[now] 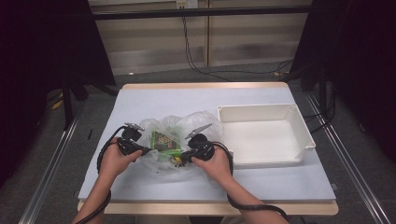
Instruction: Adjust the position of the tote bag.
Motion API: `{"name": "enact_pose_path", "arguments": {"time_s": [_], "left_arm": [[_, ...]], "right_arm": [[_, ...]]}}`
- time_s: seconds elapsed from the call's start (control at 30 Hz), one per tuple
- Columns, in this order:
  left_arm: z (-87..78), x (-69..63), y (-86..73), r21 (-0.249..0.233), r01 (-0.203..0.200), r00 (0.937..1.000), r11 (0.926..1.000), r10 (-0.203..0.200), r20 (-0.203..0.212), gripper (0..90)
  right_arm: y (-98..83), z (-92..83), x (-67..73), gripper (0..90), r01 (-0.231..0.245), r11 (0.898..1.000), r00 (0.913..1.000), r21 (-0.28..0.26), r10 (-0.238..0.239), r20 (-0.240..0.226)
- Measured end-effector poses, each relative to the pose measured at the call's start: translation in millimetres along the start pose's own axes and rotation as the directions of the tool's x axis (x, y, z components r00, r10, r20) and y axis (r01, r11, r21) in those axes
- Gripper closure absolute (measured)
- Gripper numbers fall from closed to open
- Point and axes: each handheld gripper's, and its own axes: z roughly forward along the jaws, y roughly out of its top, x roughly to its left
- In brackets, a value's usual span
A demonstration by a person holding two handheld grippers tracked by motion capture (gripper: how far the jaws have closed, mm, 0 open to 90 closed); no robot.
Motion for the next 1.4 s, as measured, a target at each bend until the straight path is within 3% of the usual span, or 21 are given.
{"name": "enact_pose_path", "arguments": {"time_s": [0.2,0.33,0.43,0.5,0.53,0.67,0.77,0.83,0.93,0.97,1.07,1.1,1.2,1.4], "left_arm": [[0.4,1.9,-6.9,0.032,-0.001,1.0000,0.9995,0.001,-0.003,90.0],[-2.3,6.0,-12.5,0.059,0.009,0.9992,0.9982,-0.006,-0.040,90.0],[-4.0,13.4,-18.1,0.067,0.028,0.9987,0.9973,-0.025,-0.044,90.0],[-3.7,16.0,-20.5,0.046,0.060,0.9965,0.9971,-0.057,-0.061,90.0],[-5.0,19.1,-21.2,0.056,0.043,0.9975,0.9975,-0.039,-0.058,90.0],[-5.9,23.5,-23.2,0.048,0.063,0.9945,0.9968,-0.059,-0.086,90.0],[-6.8,26.9,-25.3,0.029,0.081,0.9936,0.9963,-0.079,-0.081,90.0],[-7.6,27.6,-24.9,0.026,0.069,0.9950,0.9973,-0.067,-0.075,90.0],[-9.1,23.8,-21.5,-0.028,0.067,0.9966,0.9973,-0.069,-0.046,90.0],[-11.0,23.6,-20.0,-0.030,0.044,0.9980,0.9986,-0.045,-0.043,90.0],[-11.3,19.3,-16.8,-0.081,0.056,0.9978,0.9951,-0.059,-0.032,80.1],[-12.1,19.2,-15.7,-0.074,0.043,0.9984,0.9963,-0.046,-0.032,79.0],[-12.6,15.6,-12.1,-0.099,0.054,0.9984,0.9936,-0.055,-0.010,75.2],[-12.0,5.7,-1.9,-0.120,0.016,0.9996,0.9926,-0.019,-0.022,69.9]], "right_arm": [[-13.1,-0.7,0.6,85.6,-0.035,0.998,0.9994,-0.059,0.035,0.007],[-13.8,-0.4,2.2,86.0,-0.024,0.997,0.9992,-0.067,0.026,0.031],[-13.7,-0.2,3.7,85.9,-0.031,0.997,0.9984,-0.071,0.034,0.045],[-14.4,0.7,3.6,85.6,-0.035,0.996,0.9984,-0.080,0.038,0.041],[-14.4,1.1,3.9,85.5,-0.036,0.996,0.9982,-0.086,0.040,0.044],[-15.7,2.2,5.5,85.7,-0.022,0.995,0.9981,-0.093,0.027,0.055],[-17.1,1.4,4.7,86.1,-0.030,0.995,0.9982,-0.099,0.035,0.048],[-17.3,0.7,5.2,86.2,-0.026,0.995,0.9981,-0.095,0.031,0.053],[-16.9,1.3,6.8,86.4,-0.018,0.996,0.9978,-0.093,0.024,0.063],[-16.8,1.7,7.5,86.5,-0.017,0.995,0.9977,-0.093,0.023,0.064],[-16.2,2.9,9.8,86.8,-0.012,0.996,0.9980,-0.093,0.018,0.060],[-15.7,3.4,11.5,86.8,-0.009,0.996,0.9979,-0.087,0.014,0.063],[-15.1,4.7,15.5,86.8,0.002,0.996,0.9978,-0.087,0.004,0.067],[-12.6,6.8,19.0,86.7,0.017,0.997,0.9976,-0.079,-0.012,0.068]]}}
